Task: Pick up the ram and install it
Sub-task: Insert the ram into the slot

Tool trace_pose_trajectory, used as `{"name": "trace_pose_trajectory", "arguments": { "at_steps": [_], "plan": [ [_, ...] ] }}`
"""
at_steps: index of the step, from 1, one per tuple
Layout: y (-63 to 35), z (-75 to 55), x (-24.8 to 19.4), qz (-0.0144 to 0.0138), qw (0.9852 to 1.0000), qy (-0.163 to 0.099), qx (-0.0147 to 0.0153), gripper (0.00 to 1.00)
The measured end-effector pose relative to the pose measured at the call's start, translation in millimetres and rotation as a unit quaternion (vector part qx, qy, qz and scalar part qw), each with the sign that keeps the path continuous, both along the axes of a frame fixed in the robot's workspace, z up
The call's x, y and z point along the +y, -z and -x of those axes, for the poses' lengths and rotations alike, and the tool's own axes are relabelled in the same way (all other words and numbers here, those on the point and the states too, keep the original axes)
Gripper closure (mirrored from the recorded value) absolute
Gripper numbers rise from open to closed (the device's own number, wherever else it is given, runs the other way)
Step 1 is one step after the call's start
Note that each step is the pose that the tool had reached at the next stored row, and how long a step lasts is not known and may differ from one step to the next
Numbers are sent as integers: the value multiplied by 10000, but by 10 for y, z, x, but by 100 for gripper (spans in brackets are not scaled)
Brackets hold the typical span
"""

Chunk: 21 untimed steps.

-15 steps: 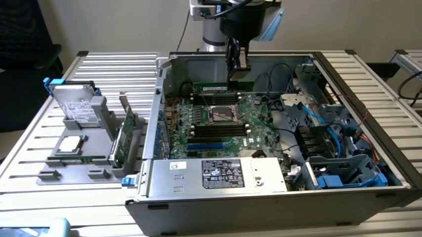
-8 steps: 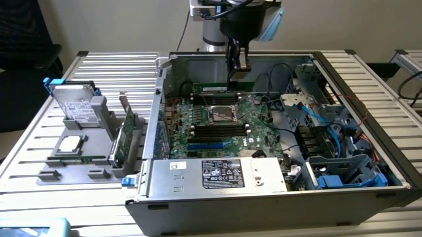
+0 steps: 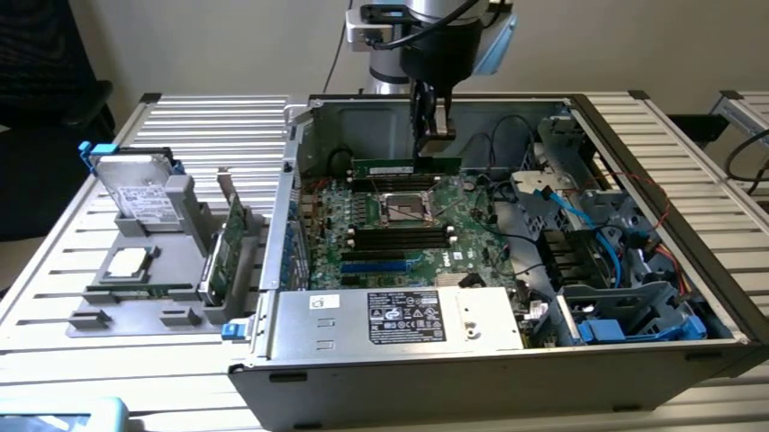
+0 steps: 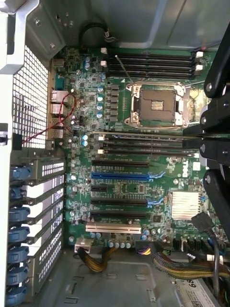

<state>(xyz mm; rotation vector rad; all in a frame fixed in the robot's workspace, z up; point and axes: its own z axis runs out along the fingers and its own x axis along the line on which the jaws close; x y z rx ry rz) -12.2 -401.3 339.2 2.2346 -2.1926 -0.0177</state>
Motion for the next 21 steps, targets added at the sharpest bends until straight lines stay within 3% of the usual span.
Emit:
{"name": "trace_pose_trajectory", "arguments": {
  "at_steps": [5,13,16,21],
  "plan": [
    [14,0,0,1,10000,-1,0,87],
    [148,0,-1,7,10000,0,0,87],
    [179,0,0,28,10000,0,0,87],
    [228,0,0,102,9999,0,0,87]
  ]
}}
